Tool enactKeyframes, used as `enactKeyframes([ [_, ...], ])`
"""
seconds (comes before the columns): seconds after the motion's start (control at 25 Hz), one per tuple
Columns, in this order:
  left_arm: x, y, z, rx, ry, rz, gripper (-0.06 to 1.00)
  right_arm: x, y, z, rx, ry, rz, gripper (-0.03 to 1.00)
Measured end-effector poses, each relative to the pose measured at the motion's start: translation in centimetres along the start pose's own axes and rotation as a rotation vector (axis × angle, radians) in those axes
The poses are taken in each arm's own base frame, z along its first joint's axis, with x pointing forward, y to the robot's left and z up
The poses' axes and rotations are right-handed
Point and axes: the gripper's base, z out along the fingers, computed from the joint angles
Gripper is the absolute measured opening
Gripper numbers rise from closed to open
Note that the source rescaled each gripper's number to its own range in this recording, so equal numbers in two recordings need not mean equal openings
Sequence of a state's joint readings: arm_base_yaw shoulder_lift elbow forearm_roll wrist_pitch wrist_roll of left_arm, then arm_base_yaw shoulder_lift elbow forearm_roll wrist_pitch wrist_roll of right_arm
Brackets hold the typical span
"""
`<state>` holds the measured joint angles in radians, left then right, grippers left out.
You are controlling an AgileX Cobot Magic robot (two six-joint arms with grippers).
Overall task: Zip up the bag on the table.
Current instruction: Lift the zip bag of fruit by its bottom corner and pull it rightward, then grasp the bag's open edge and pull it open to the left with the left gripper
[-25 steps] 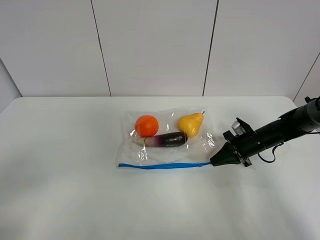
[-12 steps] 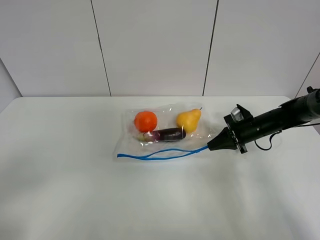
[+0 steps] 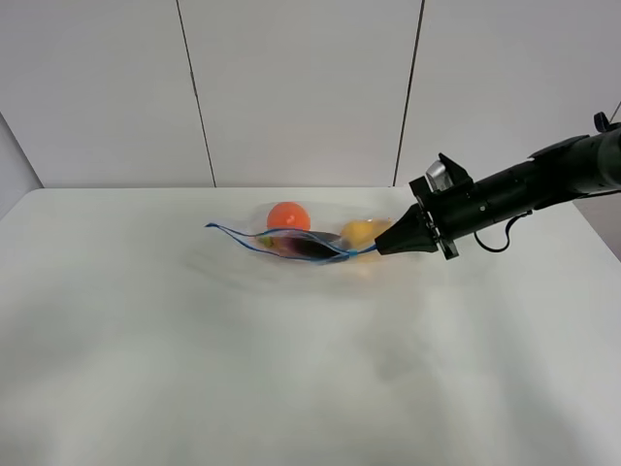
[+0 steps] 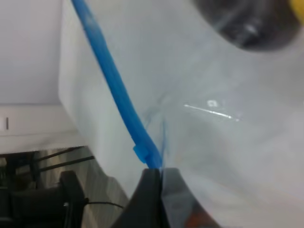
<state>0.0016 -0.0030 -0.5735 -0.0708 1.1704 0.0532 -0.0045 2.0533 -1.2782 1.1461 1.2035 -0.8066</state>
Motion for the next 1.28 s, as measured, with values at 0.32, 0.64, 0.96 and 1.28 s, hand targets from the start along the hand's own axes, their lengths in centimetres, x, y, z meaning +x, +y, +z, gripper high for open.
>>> enactKeyframes([
  [0.32,0.0,0.0,0.0,0.000,0.000,0.000,0.91,0.1,1.8,1.8,-0.036,0.024,0.006,0.00],
  [0.64,0.0,0.0,0.0,0.000,-0.002,-0.001,0.91,-0.5,2.5,1.7,-0.066,-0.012,0.013,0.00],
  [0.96,-6.4,-0.5,1.8,0.091,-0.005,0.012,0.91,-0.4,2.4,1.6,-0.059,-0.007,0.007,0.00],
  [1.28,-15.7,-1.9,10.8,0.348,-0.007,0.208,0.91,-0.4,2.4,1.6,-0.059,-0.006,0.006,0.00],
])
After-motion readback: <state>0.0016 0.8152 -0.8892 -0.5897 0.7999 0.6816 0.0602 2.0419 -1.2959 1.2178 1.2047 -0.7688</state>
